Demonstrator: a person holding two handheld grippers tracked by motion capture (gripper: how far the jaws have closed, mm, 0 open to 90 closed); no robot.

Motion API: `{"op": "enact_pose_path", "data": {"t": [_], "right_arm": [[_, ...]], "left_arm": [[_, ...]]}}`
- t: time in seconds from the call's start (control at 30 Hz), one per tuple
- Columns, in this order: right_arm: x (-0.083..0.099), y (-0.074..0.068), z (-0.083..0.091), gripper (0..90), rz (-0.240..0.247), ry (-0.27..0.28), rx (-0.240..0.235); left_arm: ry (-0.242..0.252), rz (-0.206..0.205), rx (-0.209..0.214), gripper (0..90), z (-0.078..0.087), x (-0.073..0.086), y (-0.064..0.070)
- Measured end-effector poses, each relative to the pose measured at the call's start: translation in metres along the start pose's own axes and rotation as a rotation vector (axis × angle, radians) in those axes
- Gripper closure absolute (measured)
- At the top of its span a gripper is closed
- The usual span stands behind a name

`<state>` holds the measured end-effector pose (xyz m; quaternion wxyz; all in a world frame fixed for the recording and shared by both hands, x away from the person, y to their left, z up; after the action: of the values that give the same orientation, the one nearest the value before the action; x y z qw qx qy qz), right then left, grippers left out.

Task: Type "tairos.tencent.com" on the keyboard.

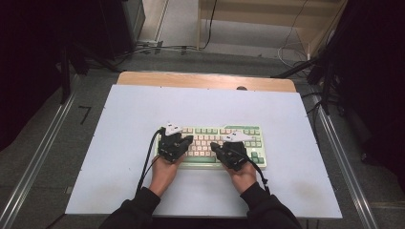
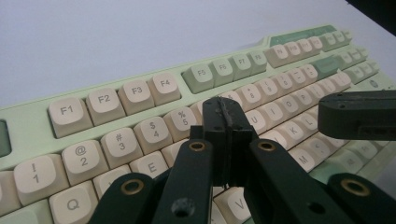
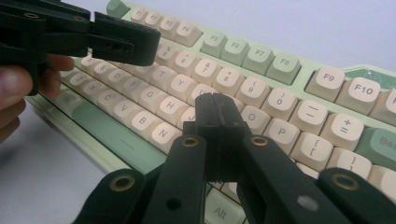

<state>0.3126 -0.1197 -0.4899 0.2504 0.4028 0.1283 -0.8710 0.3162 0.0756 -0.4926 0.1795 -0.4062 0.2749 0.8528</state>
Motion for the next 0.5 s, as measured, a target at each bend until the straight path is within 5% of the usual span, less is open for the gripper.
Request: {"op": "enact_pose_path", "data": {"t": [0.5], "right_arm": [[0.002, 0.006, 0.006, 87.9, 0.001, -0.006, 0.010]], "left_arm": [[0.016, 0.016, 0.009, 90.0, 0.015, 0.004, -0.003]]}}
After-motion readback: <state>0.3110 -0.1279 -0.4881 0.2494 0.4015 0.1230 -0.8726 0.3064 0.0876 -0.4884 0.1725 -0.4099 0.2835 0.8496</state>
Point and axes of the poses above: each handheld gripper's, and its own axes: z roughly backward along the jaws, x roughly out of its underside, y roughly to its right, the point moved 2 cm from there along -z, roughly forward along the jaws, and after that the axes turned 9 degrees about x, right-handed, at the moved point
